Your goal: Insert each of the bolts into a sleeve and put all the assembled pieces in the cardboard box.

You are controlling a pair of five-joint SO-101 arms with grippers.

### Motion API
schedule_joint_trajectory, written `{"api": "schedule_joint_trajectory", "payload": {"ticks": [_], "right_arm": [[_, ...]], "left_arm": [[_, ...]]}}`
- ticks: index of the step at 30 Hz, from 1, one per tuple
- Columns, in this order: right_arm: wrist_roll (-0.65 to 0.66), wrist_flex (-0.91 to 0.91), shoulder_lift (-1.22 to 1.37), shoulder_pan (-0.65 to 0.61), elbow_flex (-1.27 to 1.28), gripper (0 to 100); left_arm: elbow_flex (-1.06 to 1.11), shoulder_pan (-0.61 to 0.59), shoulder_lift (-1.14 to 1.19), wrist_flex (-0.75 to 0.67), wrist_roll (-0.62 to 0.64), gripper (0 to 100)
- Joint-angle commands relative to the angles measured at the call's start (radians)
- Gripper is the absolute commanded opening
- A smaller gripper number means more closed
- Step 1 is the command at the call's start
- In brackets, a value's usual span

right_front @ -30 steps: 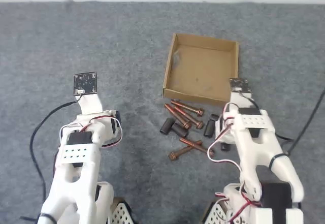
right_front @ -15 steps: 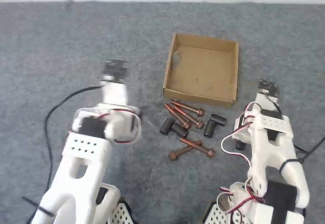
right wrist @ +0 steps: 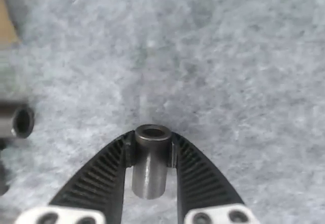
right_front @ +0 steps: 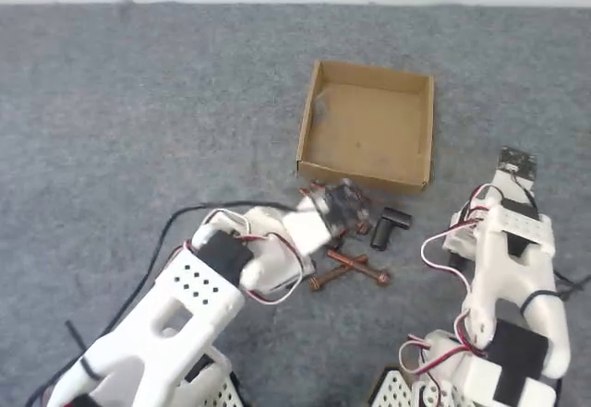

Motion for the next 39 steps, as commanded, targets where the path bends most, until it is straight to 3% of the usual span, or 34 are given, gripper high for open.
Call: {"api": "schedule_joint_trajectory", "payload": {"ticks": [1,5,13,26,39], "right_arm": [[0.015,-0.015,0.016,0.042,-0.077,0.7],[0.014,0.004,0.071,0.090,-0.123,0.7],[0.012,0.044,0.140,0.108,-0.190,0.7],[-0.008,0.038,0.140,0.107,-0.192,0.7],[-0.008,0.033,0.150,0.104,-0.203,0.7]], "left_arm": [[-0.019,0.068,-0.003,0.000,-0.236,17],[-0.007,0.143,-0.002,-0.003,-0.334,17],[-0.019,0.235,0.046,-0.103,-0.358,17],[-0.404,0.293,0.603,-0.100,-0.359,17],[-0.696,0.344,0.982,-0.101,-0.354,17]]}}
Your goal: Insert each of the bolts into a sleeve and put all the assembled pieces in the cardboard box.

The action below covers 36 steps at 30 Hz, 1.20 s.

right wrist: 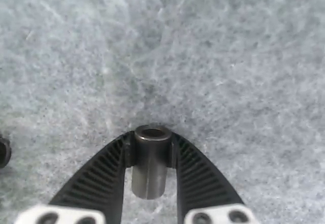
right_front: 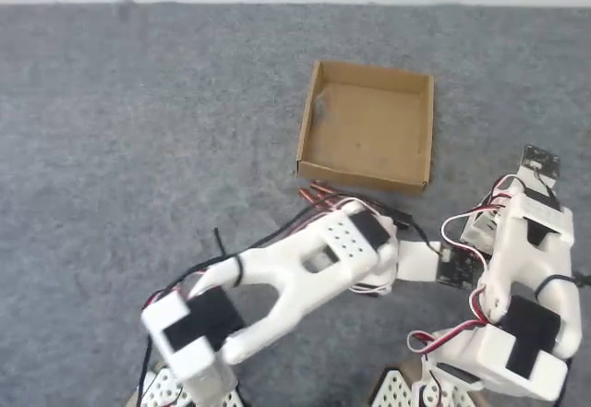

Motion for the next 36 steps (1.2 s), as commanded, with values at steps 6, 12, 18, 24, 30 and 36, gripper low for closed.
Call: {"api": "schedule_joint_trajectory", "payload": {"ticks": [6,12,18,24,30,36], "right_arm": [[-0.011,-0.005,0.004,0.016,-0.063,0.7],[-0.014,-0.005,0.004,0.015,-0.063,0.7],[-0.015,-0.007,0.004,0.015,-0.063,0.7],[-0.015,-0.008,0.004,0.001,-0.063,0.7],[-0.015,-0.007,0.004,0.001,-0.061,0.7],[-0.015,-0.004,0.004,0.001,-0.060,0.7]], "left_arm": [[-0.242,0.035,0.195,0.052,-0.002,17],[-0.328,0.031,0.270,0.133,-0.002,14],[-0.387,0.043,0.316,0.183,-0.002,2],[-0.387,0.043,0.311,0.184,0.037,1],[-0.387,0.081,0.235,0.183,0.301,1],[-0.387,0.034,0.149,0.181,0.500,1]]}}
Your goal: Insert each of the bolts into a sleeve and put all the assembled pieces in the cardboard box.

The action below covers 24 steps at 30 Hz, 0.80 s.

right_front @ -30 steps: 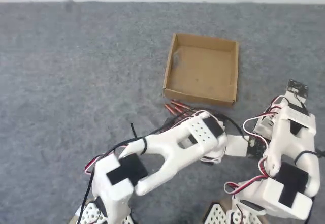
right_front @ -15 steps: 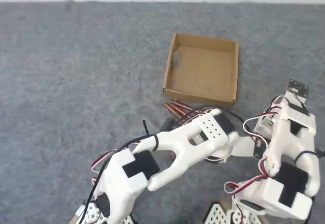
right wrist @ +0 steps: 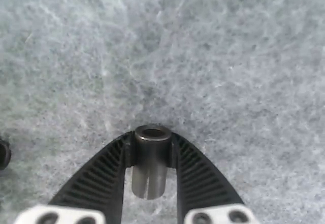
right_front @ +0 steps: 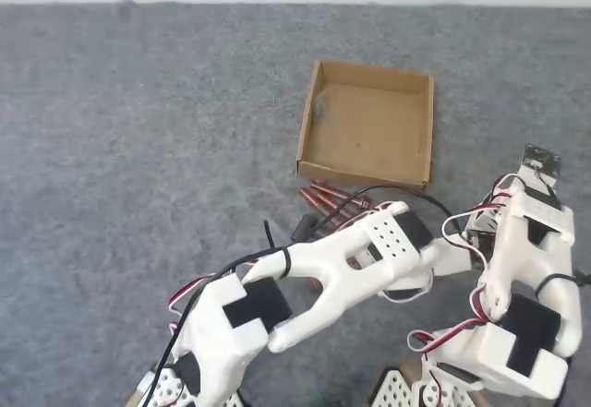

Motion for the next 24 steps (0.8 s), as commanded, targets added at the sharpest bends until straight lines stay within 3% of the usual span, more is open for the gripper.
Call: {"api": "schedule_joint_trajectory", "payload": {"ticks": [1,11,15,21,24], "right_arm": [[-0.015,-0.004,-0.002,-0.001,-0.046,0.7],[-0.015,-0.004,-0.002,-0.001,-0.046,0.7],[-0.015,-0.004,-0.002,-0.001,-0.046,0.7],[-0.015,-0.004,-0.002,-0.001,-0.046,0.7],[-0.014,-0.004,-0.002,-0.001,-0.046,0.7]], "left_arm": [[-0.038,-0.055,-0.127,-0.006,0.130,1],[-0.058,-0.138,-0.144,0.003,0.141,1],[-0.091,-0.141,-0.170,0.091,0.135,2],[-0.108,-0.201,-0.219,0.175,0.133,15],[-0.108,-0.224,-0.233,0.203,0.115,16]]}}
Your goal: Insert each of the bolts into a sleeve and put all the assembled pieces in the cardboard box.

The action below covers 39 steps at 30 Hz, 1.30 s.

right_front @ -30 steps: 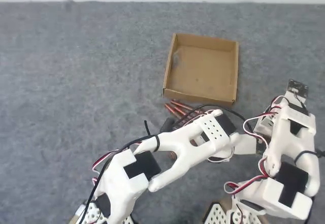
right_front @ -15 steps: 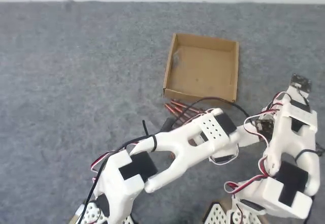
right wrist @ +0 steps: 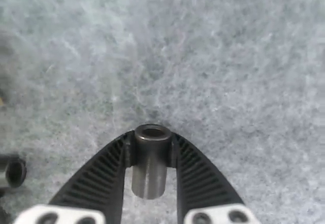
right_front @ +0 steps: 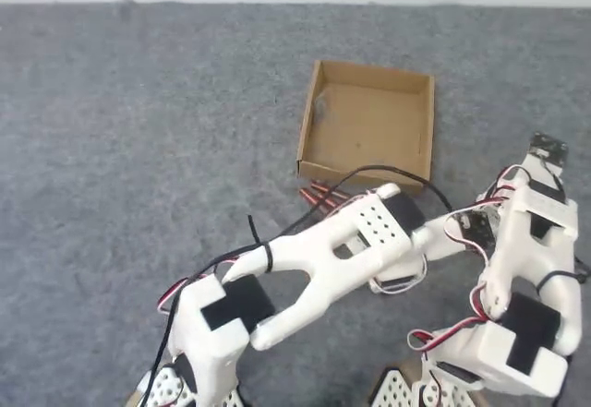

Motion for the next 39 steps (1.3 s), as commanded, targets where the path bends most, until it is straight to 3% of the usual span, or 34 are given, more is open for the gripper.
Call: {"api": "schedule_joint_trajectory", "payload": {"ticks": [1,4,8,11,16,21,32,39], "right_arm": [[-0.008,0.004,-0.002,-0.002,0.005,0.7],[-0.008,0.004,-0.002,-0.004,0.005,0.7],[-0.006,0.004,-0.002,-0.004,0.005,0.7],[-0.006,0.004,-0.002,-0.004,0.005,0.7],[-0.006,0.004,-0.002,-0.004,0.005,0.7],[-0.017,0.004,-0.007,0.005,0.005,0.7],[-0.204,-0.018,-0.004,0.176,-0.037,0.9],[-0.226,-0.050,-0.002,0.214,-0.037,0.7]], "left_arm": [[-0.081,-0.129,-0.127,0.044,-0.021,16],[-0.081,-0.124,-0.120,0.094,-0.133,15],[-0.058,-0.129,-0.109,0.051,-0.153,14],[-0.016,-0.121,-0.083,0.041,-0.249,14],[-0.005,-0.068,-0.061,0.135,-0.370,14],[-0.008,-0.063,-0.061,0.157,-0.371,14],[-0.005,-0.104,-0.061,0.153,-0.371,14],[0.001,-0.104,-0.060,0.170,-0.374,14]]}}
